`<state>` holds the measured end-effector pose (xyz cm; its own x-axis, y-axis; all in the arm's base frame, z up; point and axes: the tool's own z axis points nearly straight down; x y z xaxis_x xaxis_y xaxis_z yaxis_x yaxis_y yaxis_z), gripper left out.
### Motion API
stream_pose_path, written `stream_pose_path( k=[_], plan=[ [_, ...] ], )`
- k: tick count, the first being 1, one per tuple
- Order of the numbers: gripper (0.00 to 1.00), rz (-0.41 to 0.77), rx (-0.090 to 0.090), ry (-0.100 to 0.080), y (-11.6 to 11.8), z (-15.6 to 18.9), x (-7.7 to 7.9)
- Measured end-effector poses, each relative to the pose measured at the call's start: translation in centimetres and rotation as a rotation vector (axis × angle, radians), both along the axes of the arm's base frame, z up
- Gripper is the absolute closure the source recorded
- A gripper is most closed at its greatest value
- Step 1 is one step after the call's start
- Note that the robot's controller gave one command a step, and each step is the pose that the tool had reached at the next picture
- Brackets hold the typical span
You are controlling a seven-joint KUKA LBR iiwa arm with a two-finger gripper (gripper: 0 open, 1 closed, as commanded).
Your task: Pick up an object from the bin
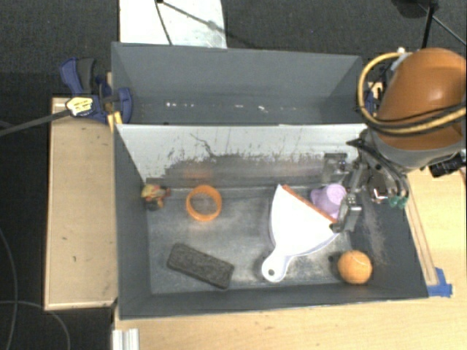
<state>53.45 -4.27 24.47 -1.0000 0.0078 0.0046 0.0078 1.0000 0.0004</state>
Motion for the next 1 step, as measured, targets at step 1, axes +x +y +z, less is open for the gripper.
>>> stream_pose_path(
  k=[1],
  plan=[
    [0.0, 0.001, -0.001, -0.008, 0.02, 0.46, 0.11]
  ],
)
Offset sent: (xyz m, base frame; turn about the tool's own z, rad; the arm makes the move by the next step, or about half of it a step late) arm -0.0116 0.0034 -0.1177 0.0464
